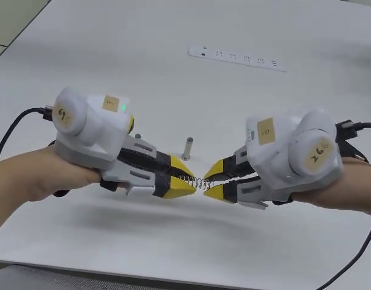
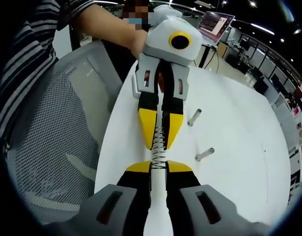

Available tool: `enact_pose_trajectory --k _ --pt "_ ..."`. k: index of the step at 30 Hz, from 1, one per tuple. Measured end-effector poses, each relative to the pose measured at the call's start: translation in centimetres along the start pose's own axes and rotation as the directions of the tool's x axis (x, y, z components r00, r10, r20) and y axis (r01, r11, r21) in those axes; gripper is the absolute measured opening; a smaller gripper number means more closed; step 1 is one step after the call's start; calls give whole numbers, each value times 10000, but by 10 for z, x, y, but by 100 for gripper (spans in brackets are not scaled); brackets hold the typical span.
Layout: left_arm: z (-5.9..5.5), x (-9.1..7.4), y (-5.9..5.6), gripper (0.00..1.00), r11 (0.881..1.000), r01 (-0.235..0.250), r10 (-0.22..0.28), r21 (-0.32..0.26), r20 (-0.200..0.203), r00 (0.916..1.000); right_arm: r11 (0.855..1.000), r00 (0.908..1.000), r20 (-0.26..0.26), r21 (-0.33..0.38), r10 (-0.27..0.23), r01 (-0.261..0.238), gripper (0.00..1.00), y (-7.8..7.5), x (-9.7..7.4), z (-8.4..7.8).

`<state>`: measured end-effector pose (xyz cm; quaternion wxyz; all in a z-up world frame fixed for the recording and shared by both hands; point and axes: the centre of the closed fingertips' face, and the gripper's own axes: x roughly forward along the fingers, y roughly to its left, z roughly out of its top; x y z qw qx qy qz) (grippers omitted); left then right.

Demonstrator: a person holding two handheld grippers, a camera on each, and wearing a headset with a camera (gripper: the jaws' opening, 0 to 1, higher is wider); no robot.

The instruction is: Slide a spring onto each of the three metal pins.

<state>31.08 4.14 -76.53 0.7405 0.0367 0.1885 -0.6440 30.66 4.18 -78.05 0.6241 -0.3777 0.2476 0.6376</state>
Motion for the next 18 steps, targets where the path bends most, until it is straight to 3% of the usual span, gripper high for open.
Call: enact_pose_trajectory --k 8,18 --pt "-4 1 2 3 9999 -105 105 38 -70 9999 9999 9994 339 51 -117 115 6 -5 -9 10" --pt "-6 1 3 3 9996 -153 158 248 -191 9997 9999 9976 679 -13 150 -149 7 -5 -15 25"
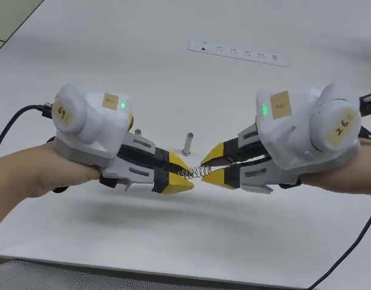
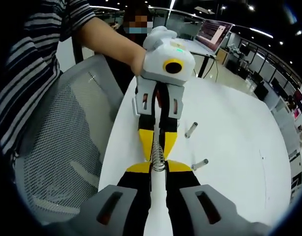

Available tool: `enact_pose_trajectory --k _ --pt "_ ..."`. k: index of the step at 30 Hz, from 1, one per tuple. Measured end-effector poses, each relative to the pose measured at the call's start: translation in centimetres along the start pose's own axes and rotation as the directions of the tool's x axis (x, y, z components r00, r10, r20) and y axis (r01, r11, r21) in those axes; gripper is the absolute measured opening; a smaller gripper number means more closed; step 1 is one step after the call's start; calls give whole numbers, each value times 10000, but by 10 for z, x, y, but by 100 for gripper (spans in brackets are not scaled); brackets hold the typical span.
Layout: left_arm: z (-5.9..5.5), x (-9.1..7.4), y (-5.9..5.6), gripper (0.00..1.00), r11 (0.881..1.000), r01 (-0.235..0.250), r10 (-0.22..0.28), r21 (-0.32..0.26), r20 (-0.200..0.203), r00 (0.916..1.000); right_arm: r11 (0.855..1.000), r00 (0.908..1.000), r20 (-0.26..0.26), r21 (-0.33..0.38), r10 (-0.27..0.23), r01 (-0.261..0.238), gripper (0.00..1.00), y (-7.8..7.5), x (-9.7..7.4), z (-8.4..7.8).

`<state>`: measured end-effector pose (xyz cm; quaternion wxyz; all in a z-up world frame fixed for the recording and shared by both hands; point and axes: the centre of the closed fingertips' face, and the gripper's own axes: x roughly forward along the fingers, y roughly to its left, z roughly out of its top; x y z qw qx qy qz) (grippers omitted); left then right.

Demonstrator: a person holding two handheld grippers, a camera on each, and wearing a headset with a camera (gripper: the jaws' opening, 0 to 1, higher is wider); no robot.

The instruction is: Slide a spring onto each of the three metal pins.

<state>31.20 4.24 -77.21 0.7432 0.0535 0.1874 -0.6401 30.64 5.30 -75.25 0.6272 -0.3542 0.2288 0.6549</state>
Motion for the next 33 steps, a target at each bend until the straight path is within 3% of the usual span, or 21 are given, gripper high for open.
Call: enact_pose_trajectory --k 6,15,21,33 --pt "-1 2 0 3 9998 -94 96 176 -90 9999 10000 9994 332 -43 87 -86 7 0 0 16" --pt "-2 3 0 3 9997 -113 115 214 -104 9999 9999 9993 371 -158 77 -71 7 0 -2 19" --pt "1 8 -2 3 9997 -30 31 259 -35 10000 10000 9968 796 -57 76 -72 7 0 -3 30" --pt "-1 6 -3 3 9998 -8 13 192 -248 9997 9998 9940 1082 20 -174 173 7 0 4 35"
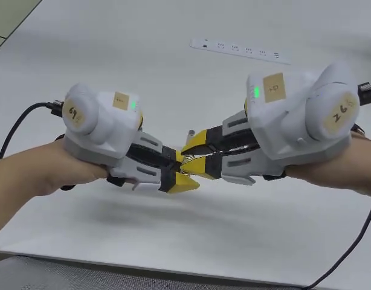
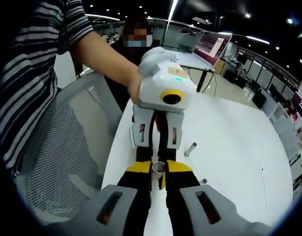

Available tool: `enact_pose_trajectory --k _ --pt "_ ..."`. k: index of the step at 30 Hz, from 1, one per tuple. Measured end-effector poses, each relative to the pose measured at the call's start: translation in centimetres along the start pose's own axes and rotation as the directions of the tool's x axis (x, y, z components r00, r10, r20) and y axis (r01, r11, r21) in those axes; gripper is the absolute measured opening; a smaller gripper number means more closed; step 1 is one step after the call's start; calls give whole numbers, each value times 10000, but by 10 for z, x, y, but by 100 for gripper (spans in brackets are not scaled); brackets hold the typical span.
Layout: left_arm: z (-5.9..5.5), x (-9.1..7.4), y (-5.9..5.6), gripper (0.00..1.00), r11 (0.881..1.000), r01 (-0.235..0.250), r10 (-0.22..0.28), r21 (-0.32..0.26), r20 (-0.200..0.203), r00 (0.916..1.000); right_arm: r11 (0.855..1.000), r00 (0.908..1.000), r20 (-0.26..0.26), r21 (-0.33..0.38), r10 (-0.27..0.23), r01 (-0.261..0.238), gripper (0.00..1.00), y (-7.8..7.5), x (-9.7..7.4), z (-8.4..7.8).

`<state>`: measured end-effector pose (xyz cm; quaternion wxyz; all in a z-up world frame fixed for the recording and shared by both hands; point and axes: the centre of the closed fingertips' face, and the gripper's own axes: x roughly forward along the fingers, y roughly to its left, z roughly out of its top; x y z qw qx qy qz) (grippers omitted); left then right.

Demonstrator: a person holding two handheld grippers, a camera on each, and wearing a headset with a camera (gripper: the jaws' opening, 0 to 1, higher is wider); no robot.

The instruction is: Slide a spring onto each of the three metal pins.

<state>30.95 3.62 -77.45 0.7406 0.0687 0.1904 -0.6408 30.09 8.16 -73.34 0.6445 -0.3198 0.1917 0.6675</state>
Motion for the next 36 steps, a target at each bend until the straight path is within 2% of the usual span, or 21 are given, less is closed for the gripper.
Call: enact_pose_trajectory --k 11,14,15,17,25,36 --pt "-1 -4 4 6 9997 -172 172 -174 2 9999 9994 9990 -393 -255 208 -218 6 1 4 0" --pt "0 -6 4 10 9989 -211 212 -426 16 9998 9993 9985 -511 -288 210 -225 6 1 5 -2" --pt "0 -6 5 13 9990 -237 240 -390 68 9997 9993 9985 -509 -285 206 -220 6 1 5 -2" --pt "1 -6 6 14 9991 -320 322 -283 60 9995 9993 9984 -528 -288 213 -229 6 0 5 -2" --pt "-2 -8 6 17 9984 -389 390 -402 3 9992 9995 9984 -544 -278 119 -135 7 -2 3 -3" --pt "-9 -22 10 25 9959 -713 707 -561 -133 9974 9997 9982 -581 -204 -169 158 7 -9 0 -7"
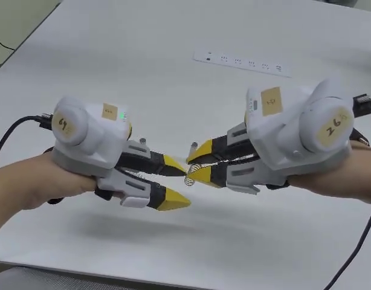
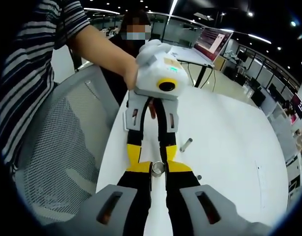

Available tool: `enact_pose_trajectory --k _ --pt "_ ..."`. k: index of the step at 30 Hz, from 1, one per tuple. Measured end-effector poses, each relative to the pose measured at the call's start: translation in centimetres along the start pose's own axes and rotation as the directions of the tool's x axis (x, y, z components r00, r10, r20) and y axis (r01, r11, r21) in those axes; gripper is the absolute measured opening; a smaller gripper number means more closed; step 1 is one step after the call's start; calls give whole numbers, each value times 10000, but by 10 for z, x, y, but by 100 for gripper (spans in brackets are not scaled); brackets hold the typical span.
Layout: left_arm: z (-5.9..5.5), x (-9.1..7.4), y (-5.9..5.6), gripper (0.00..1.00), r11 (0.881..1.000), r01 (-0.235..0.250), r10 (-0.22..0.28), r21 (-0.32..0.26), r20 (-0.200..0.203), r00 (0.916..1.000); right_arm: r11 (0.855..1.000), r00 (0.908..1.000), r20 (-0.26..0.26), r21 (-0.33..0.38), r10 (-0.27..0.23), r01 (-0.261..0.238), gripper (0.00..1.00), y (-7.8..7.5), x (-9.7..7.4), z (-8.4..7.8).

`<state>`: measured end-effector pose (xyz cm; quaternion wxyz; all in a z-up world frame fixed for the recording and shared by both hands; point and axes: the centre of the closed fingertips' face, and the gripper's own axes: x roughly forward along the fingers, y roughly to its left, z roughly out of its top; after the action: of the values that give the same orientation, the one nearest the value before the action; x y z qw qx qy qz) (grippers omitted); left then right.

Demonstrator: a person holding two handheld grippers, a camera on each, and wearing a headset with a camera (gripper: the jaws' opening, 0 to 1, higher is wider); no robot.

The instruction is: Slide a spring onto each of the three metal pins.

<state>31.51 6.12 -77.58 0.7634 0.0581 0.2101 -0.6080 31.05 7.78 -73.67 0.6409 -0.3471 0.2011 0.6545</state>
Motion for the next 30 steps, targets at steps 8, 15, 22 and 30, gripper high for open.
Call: enact_pose_trajectory --k 8,15,22,30 --pt "-4 -9 -2 32 9995 -133 133 -279 16 9999 9998 9999 -77 99 -155 155 7 -3 -1 -4" --pt "-11 -18 5 40 9981 -384 380 -479 -86 9992 9997 9997 -114 132 -196 198 7 -5 -1 -5" --pt "-16 -31 8 47 9956 -595 589 -720 -100 9982 9996 9997 -129 184 -203 205 7 -7 -2 -6" --pt "-23 -53 23 58 9867 -1302 1305 -971 -34 9914 9995 9996 -151 190 -245 248 7 -8 -1 -6"
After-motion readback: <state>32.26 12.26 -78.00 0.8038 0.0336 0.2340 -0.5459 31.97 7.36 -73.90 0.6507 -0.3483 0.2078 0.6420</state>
